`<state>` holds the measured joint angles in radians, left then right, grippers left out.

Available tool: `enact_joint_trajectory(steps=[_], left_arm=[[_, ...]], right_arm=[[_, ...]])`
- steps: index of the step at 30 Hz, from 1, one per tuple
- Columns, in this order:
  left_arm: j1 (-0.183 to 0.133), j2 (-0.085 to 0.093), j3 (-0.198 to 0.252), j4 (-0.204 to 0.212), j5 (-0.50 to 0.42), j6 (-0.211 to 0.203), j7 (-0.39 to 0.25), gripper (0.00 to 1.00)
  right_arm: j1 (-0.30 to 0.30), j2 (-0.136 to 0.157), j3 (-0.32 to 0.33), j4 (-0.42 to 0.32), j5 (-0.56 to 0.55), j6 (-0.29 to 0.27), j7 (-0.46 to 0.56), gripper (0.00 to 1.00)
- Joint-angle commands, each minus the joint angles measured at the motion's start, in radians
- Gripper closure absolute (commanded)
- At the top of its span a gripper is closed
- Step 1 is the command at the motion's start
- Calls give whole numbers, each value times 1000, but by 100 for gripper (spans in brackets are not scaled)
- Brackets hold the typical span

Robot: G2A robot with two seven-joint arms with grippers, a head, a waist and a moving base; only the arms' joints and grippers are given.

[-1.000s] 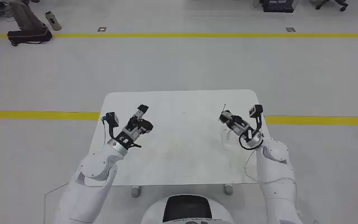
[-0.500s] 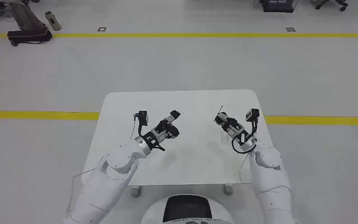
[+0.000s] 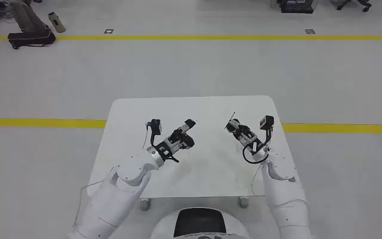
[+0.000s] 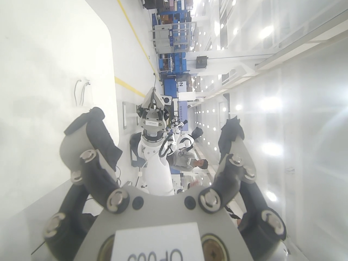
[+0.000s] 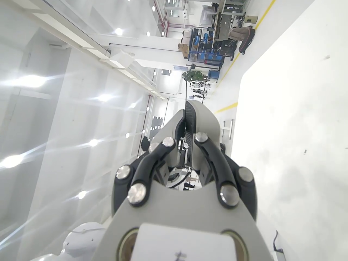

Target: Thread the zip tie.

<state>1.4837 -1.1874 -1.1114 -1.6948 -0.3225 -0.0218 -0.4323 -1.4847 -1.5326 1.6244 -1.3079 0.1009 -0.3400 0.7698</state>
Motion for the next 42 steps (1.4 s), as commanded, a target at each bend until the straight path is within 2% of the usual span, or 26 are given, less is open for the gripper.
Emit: enact_joint_trajectory(steps=[1,7,18,24,27,35,42], left_arm=[[-20,-6,35,10,-3,-4,2,0],[-86,-30,130,80,-15,-26,30,0],[-89,-30,133,84,-14,-27,32,0],[-84,-32,140,90,-11,-39,51,0],[-97,-38,162,102,-20,-55,63,0],[-182,-72,254,193,-38,-102,92,0],[-186,-73,256,197,-34,-104,95,0]], right_arm=[[-10,-2,-22,-7,3,0,-34,100],[-31,-6,-72,-23,10,0,-91,100],[-31,-5,-74,-30,7,0,-96,100],[-74,-1,-102,-76,-27,0,-160,100],[-98,0,-116,-94,-26,0,-182,100],[-141,4,-140,-137,-9,0,-213,100],[-141,5,-140,-143,-9,0,-212,100]])
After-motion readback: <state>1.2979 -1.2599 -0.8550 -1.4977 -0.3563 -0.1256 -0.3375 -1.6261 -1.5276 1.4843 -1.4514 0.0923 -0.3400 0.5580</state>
